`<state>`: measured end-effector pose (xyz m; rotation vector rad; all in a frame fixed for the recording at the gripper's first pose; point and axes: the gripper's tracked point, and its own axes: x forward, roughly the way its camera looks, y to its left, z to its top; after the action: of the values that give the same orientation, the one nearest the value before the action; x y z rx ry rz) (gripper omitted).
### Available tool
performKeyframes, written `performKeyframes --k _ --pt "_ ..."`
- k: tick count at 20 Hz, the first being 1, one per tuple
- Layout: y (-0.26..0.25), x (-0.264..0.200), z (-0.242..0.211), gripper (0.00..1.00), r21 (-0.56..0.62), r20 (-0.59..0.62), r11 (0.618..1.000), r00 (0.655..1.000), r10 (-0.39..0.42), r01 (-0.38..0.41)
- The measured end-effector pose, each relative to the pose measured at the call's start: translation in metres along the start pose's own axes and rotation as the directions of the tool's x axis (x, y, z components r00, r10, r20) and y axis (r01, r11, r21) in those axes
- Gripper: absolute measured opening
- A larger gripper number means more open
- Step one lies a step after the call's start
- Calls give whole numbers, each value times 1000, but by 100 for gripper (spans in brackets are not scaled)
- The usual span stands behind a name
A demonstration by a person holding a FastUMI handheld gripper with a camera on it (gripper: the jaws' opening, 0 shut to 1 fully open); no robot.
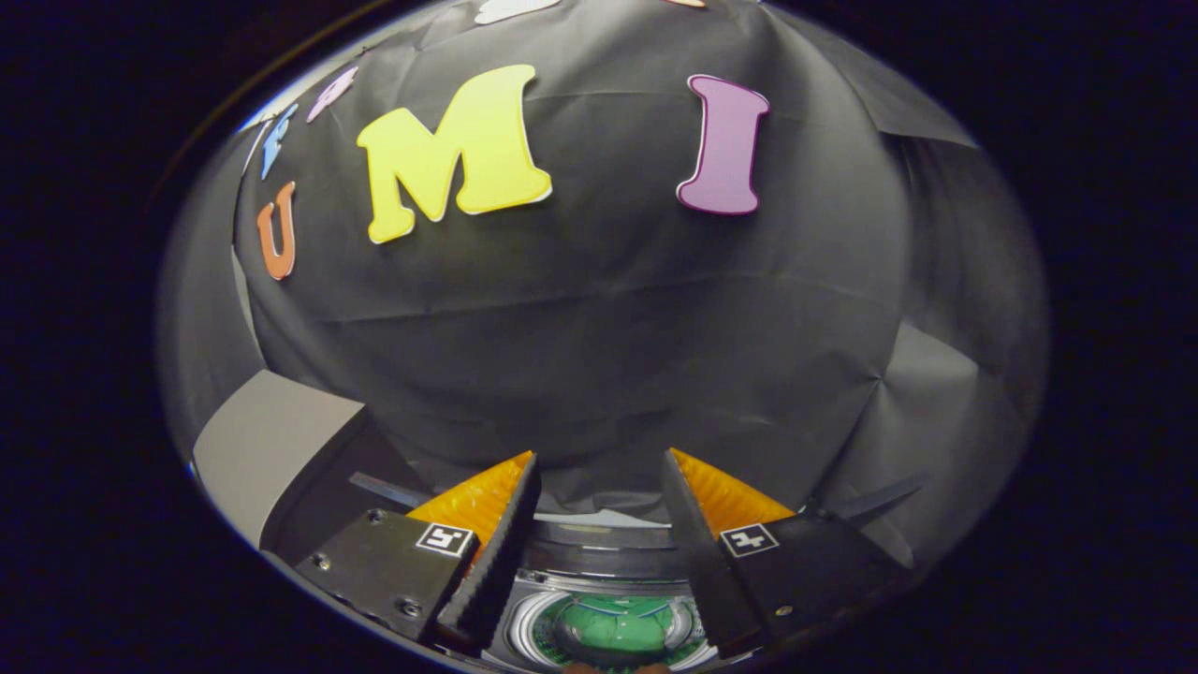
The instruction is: Put the clothes into the washing machine and then close the washing machine lid.
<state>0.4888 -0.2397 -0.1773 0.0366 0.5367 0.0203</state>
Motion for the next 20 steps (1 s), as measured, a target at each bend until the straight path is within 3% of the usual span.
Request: performKeyframes --k 15,20 --pt "9 -71 -75 82 -3 -37 1000 999 4 -5" --pt "8 -89 -127 82 -42 -150 998 988 -48 42"
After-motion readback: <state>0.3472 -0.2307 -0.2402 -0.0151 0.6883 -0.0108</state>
